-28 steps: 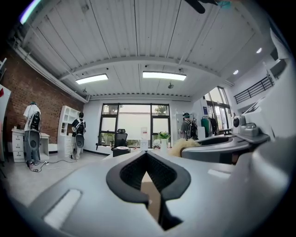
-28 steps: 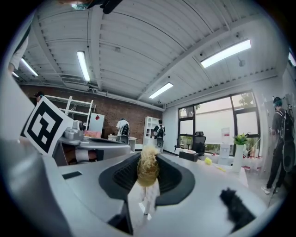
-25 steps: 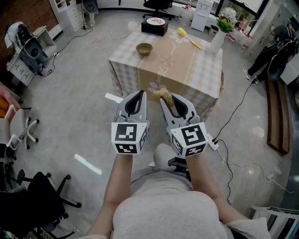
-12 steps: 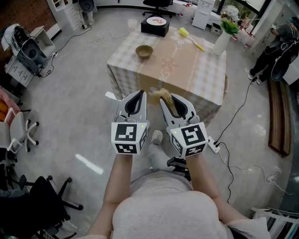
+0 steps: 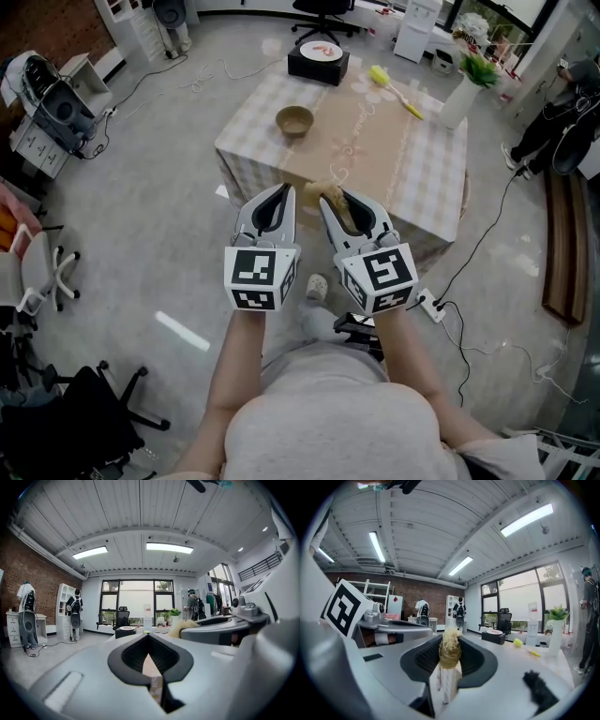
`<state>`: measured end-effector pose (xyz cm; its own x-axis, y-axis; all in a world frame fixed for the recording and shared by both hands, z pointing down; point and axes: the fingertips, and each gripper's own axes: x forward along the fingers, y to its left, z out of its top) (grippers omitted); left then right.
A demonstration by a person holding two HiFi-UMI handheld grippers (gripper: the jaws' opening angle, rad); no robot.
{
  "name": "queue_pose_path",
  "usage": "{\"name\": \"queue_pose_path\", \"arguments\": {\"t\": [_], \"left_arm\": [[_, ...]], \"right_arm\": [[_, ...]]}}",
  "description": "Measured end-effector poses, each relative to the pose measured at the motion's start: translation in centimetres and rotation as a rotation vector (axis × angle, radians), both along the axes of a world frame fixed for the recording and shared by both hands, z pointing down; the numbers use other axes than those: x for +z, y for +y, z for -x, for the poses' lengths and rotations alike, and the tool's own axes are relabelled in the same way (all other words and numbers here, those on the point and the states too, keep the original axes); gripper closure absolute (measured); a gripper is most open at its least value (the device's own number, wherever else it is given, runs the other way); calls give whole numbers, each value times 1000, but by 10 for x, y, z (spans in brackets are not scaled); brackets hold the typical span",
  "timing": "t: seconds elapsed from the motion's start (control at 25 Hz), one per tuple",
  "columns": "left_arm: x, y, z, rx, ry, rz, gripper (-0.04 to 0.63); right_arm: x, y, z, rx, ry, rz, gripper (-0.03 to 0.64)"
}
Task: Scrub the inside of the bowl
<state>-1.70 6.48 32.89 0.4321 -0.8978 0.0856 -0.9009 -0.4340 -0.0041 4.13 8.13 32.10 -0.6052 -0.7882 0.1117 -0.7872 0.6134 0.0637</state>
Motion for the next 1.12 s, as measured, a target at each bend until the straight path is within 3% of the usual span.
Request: {"name": "queue_pose_path", "arguments": {"t": [0.6, 1.0, 1.12], "left_arm": [[14, -138, 10, -44, 6, 42, 591], [28, -192, 13, -47, 13, 52, 589], [33, -198, 11, -28, 9, 65, 523]], "right_arm": [[8, -137, 8, -47, 13, 39, 518], [17, -196, 3, -43, -1, 63, 518], [20, -205, 4, -46, -6, 71, 518]]}}
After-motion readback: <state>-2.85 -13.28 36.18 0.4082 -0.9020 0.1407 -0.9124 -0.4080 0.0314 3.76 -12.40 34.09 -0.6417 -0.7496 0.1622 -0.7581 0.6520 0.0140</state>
